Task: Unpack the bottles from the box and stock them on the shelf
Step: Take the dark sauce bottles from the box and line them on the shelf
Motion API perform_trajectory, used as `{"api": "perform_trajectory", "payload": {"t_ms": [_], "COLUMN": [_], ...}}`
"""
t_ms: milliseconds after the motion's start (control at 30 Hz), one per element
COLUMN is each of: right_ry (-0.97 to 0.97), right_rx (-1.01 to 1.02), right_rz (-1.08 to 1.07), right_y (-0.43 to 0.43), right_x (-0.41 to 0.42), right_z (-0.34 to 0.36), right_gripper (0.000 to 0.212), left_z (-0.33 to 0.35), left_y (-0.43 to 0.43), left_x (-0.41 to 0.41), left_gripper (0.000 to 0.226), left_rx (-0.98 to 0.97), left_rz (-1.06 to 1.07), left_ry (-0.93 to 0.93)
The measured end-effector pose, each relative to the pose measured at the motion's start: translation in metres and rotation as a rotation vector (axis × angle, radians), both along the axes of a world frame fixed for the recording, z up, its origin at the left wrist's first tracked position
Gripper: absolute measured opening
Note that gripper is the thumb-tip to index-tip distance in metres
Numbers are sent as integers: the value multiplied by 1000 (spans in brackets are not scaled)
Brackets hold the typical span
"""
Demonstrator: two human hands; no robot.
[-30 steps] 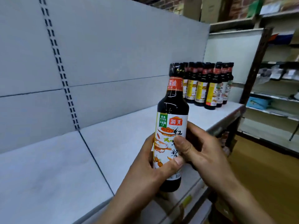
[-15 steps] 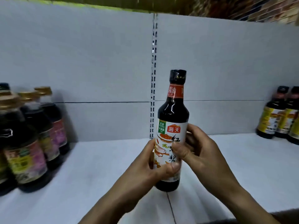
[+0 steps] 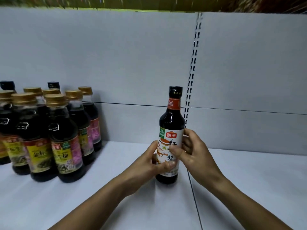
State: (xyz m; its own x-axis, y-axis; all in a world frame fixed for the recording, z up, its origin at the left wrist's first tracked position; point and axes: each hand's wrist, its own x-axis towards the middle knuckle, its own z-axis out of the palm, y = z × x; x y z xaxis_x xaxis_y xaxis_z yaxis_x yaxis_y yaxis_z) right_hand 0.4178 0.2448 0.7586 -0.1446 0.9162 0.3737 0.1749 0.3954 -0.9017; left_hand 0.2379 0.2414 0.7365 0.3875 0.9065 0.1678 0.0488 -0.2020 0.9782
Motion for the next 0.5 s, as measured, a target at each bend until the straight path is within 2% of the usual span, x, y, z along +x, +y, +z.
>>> {"api": "perform_trajectory", "payload": {"t_ms": [500], "right_ry": [-98], "right_rx": [2], "right_rz": [-38], "right_y": [42], "right_x": [-6], "right_z": [-15], "right_gripper": [55], "left_z": [-24], "left_y": [55], "left_x": [-5], "left_gripper": [59], "left_rx": [24], "left_rz": [-68], "left_ry": [-62]}}
